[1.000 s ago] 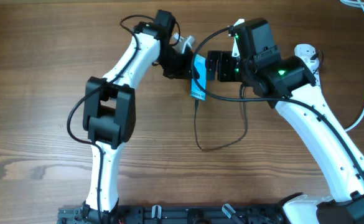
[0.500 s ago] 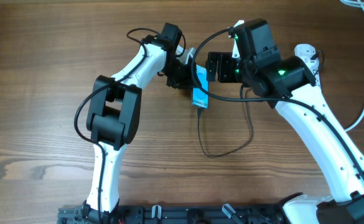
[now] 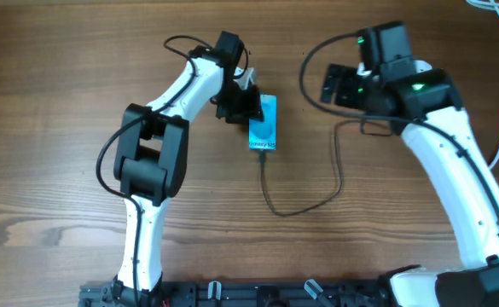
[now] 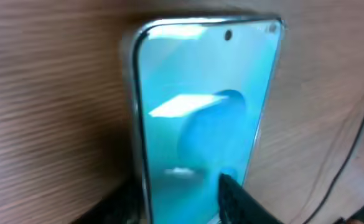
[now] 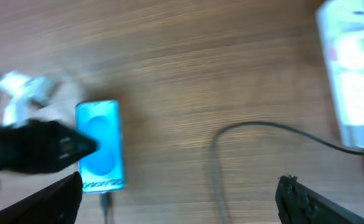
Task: Plug charger to phone and switch on socket
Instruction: 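Withdraw both grippers away from the phone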
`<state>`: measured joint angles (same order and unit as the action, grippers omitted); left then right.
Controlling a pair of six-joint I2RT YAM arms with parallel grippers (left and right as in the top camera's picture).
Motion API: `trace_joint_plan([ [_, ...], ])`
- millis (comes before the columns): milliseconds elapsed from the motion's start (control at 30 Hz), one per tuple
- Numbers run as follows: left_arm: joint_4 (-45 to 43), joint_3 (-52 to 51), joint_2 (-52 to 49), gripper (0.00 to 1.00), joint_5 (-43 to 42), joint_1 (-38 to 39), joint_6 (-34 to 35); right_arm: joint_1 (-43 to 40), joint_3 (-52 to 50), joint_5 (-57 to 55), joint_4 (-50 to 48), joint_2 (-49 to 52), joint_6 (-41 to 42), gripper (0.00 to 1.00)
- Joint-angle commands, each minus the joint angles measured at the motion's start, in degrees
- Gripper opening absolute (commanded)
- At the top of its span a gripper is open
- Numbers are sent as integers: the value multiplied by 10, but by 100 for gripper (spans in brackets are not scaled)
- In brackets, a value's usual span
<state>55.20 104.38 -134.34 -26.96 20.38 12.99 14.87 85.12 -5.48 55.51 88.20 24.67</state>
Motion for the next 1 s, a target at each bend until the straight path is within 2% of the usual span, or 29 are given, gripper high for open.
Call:
trace_joint_plan([
  [0,8,-12,-14,49,72,-31,-1,-30,-3,-14,1,9,8,100],
  [33,9,-12,-14,57,75,-34,-1,-37,-3,-14,0,9,9,100],
  [133,10,-12,-10,59,104,-37,4,-52,-3,-38,3,10,11,100],
  [200,15,-3,8,68,137,-41,12,-75,-3,-49,6,13,26,100],
  [233,19,5,20,78,149,-45,12,-92,-3,-49,7,17,35,100],
  [267,23,13,33,100,159,-49,12,-108,-3,-49,7,22,40,99],
  [333,28,31,70,100,177,-59,13,-142,-3,-45,7,35,40,100],
  [500,12,44,201,100,264,-109,68,-271,-3,-22,-3,96,41,100],
  [633,13,44,226,100,286,-141,68,-346,-3,-19,-30,137,59,100],
  [867,14,44,224,100,286,-154,68,-381,-3,-22,-78,205,59,100],
  [967,14,44,224,100,286,-154,68,-381,-3,20,-84,213,36,100],
])
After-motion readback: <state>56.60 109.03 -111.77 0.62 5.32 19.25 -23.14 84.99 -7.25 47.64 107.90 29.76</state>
